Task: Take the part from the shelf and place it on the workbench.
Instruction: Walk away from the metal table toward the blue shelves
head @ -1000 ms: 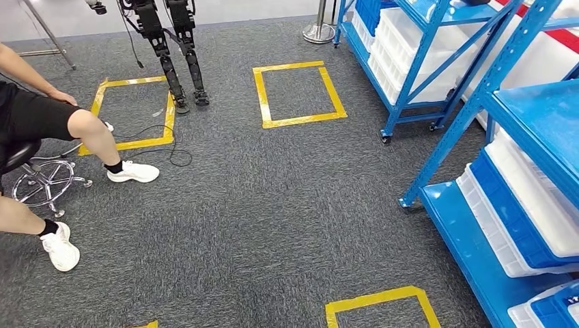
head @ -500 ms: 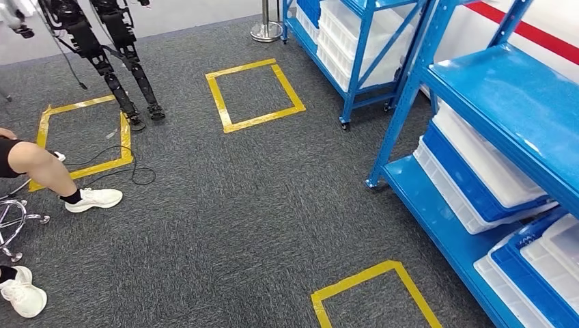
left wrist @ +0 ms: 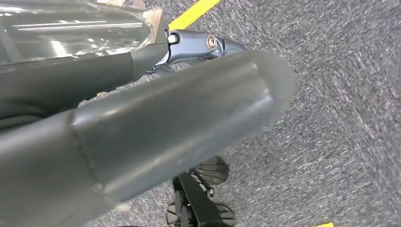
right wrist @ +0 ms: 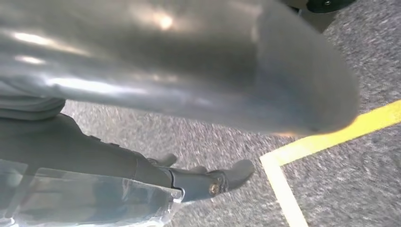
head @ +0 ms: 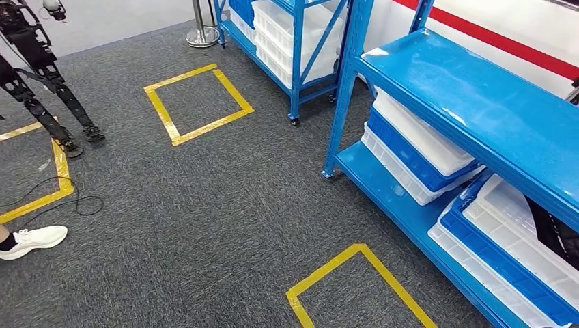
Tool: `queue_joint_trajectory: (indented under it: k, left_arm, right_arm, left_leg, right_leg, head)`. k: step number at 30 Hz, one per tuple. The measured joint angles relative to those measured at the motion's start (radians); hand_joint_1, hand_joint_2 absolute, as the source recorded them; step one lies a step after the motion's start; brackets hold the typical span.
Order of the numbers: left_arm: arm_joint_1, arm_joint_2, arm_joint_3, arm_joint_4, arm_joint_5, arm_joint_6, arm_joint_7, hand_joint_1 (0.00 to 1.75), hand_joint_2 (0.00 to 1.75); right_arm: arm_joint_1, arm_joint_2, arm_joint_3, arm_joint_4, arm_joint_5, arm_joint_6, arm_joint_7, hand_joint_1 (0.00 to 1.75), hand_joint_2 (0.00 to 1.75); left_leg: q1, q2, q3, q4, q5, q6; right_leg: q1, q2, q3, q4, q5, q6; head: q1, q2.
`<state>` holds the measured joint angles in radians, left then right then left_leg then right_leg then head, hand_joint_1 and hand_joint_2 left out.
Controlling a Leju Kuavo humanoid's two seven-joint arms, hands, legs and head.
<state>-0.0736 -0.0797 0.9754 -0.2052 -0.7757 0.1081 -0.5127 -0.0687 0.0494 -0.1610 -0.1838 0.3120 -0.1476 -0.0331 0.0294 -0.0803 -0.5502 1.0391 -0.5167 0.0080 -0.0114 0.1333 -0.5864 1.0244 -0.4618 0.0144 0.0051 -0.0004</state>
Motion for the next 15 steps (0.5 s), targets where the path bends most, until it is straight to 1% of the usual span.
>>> queue_joint_trajectory:
  k: [1, 2, 3, 4, 5, 6, 7, 8, 9, 10, 11, 12, 13, 14, 15]
  left_arm:
    - [0.000, 0.000, 0.000, 0.000, 0.002, -0.005, -0.001, 0.00, 0.00]
    - [-0.001, -0.001, 0.000, 0.000, 0.004, -0.011, -0.003, 0.00, 0.00]
    - [-0.001, -0.001, 0.000, 0.000, 0.007, -0.017, -0.006, 0.00, 0.00]
    - [0.000, -0.001, 0.000, 0.000, 0.010, -0.022, -0.009, 0.00, 0.00]
    - [0.002, -0.002, 0.000, 0.000, 0.012, -0.027, -0.011, 0.00, 0.00]
    - [0.004, -0.002, 0.000, 0.000, 0.013, -0.031, -0.013, 0.00, 0.00]
    - [0.005, -0.002, 0.000, 0.000, 0.014, -0.034, -0.014, 0.00, 0.00]
    - [0.005, -0.002, 0.000, 0.000, 0.014, -0.036, -0.015, 0.00, 0.00]
    - [0.005, -0.002, 0.000, 0.000, 0.015, -0.038, -0.016, 0.00, 0.00]
    - [0.004, -0.002, 0.000, 0.000, 0.015, -0.040, -0.017, 0.00, 0.00]
    - [0.004, -0.002, 0.000, 0.000, 0.014, -0.042, -0.019, 0.00, 0.00]
    - [0.004, -0.002, 0.000, 0.000, 0.014, -0.043, -0.020, 0.00, 0.00]
    - [0.004, -0.002, 0.000, 0.000, 0.013, -0.045, -0.022, 0.00, 0.00]
    - [0.003, -0.002, 0.000, 0.000, 0.012, -0.046, -0.023, 0.00, 0.00]
    - [0.002, -0.002, 0.000, 0.000, 0.011, -0.046, -0.023, 0.00, 0.00]
  right_arm:
    - [0.002, 0.000, 0.000, 0.000, 0.000, 0.000, 0.000, 0.00, 0.00]
    - [0.004, -0.001, 0.000, 0.000, 0.000, 0.000, -0.001, 0.00, 0.00]
    - [0.006, -0.002, 0.000, 0.000, -0.001, 0.000, -0.002, 0.00, 0.00]
    - [0.006, -0.002, 0.000, 0.000, -0.002, 0.000, -0.003, 0.00, 0.00]
    - [0.004, -0.002, 0.000, 0.000, -0.002, 0.000, -0.005, 0.00, 0.00]
    - [0.003, -0.001, -0.001, 0.000, -0.004, 0.000, -0.006, 0.00, 0.00]
    - [0.002, -0.001, -0.001, 0.000, -0.005, 0.000, -0.007, 0.00, 0.00]
    - [0.003, -0.001, -0.002, 0.000, -0.006, 0.000, -0.008, 0.00, 0.00]
    - [0.004, -0.002, -0.003, 0.000, -0.007, 0.000, -0.008, 0.00, 0.00]
    - [0.006, -0.002, -0.004, 0.000, -0.008, 0.000, -0.008, 0.00, 0.00]
    - [0.006, -0.003, -0.006, 0.000, -0.008, 0.000, -0.008, 0.00, 0.00]
    - [0.005, -0.003, -0.007, 0.000, -0.008, 0.000, -0.008, 0.00, 0.00]
    - [0.003, -0.003, -0.008, 0.000, -0.009, 0.000, -0.008, 0.00, 0.00]
    - [0.001, -0.002, -0.008, 0.000, -0.009, 0.000, -0.008, 0.00, 0.00]
    - [0.000, -0.002, -0.009, 0.000, -0.010, -0.001, -0.008, 0.00, 0.00]
  left_leg:
    - [-0.003, 0.013, 0.001, -0.002, 0.002, 0.007]
    - [-0.004, 0.026, 0.005, -0.006, 0.006, 0.016]
    - [-0.005, 0.039, 0.008, -0.011, 0.010, 0.025]
    - [-0.005, 0.054, 0.011, -0.015, 0.014, 0.032]
    - [-0.007, 0.070, 0.013, -0.017, 0.015, 0.036]
    - [-0.010, 0.087, 0.012, -0.017, 0.015, 0.038]
    - [-0.012, 0.103, 0.011, -0.017, 0.014, 0.039]
    - [-0.013, 0.118, 0.010, -0.017, 0.013, 0.039]
    - [-0.014, 0.132, 0.011, -0.017, 0.012, 0.038]
    - [-0.014, 0.144, 0.012, -0.017, 0.010, 0.037]
    - [-0.014, 0.156, 0.015, -0.016, 0.008, 0.034]
    - [-0.017, 0.168, 0.019, -0.015, 0.004, 0.029]
    - [-0.019, 0.179, 0.023, -0.015, -0.001, 0.022]
    - [-0.021, 0.189, 0.028, -0.015, -0.005, 0.016]
    - [-0.023, 0.200, 0.034, -0.016, -0.008, 0.011]
  right_leg:
    - [-0.001, 0.009, -0.005, -0.003, 0.003, 0.008]
    - [-0.002, -0.001, -0.011, 0.003, 0.001, 0.012]
    - [-0.001, -0.025, -0.021, 0.022, -0.009, 0.013]
    - [0.000, -0.057, -0.039, 0.061, -0.030, 0.011]
    - [0.000, -0.091, -0.066, 0.118, -0.059, 0.006]
    - [-0.001, -0.110, -0.101, 0.186, -0.091, 0.003]
    - [-0.002, -0.118, -0.130, 0.246, -0.113, 0.003]
    - [-0.002, -0.121, -0.145, 0.279, -0.123, 0.006]
    - [-0.003, -0.124, -0.141, 0.275, -0.117, 0.013]
    - [-0.004, -0.132, -0.116, 0.230, -0.097, 0.021]
    - [-0.004, -0.151, -0.076, 0.159, -0.072, 0.028]
    - [-0.003, -0.181, -0.039, 0.090, -0.049, 0.030]
    - [0.000, -0.204, -0.010, 0.040, -0.032, 0.027]
    - [0.004, -0.219, 0.004, 0.013, -0.023, 0.020]
    - [0.008, -0.219, 0.004, 0.009, -0.021, 0.012]
  head:
    - [0.000, 0.000]
    - [0.000, 0.000]
    - [0.002, 0.000]
    - [0.004, 0.000]
    - [0.007, 0.000]
    - [0.009, 0.000]
    - [0.009, 0.000]
    - [0.009, 0.000]
    - [0.010, 0.000]
    - [0.010, 0.000]
    - [0.011, 0.000]
    - [0.012, 0.000]
    - [0.012, 0.000]
    - [0.012, 0.000]
    - [0.012, 0.000]
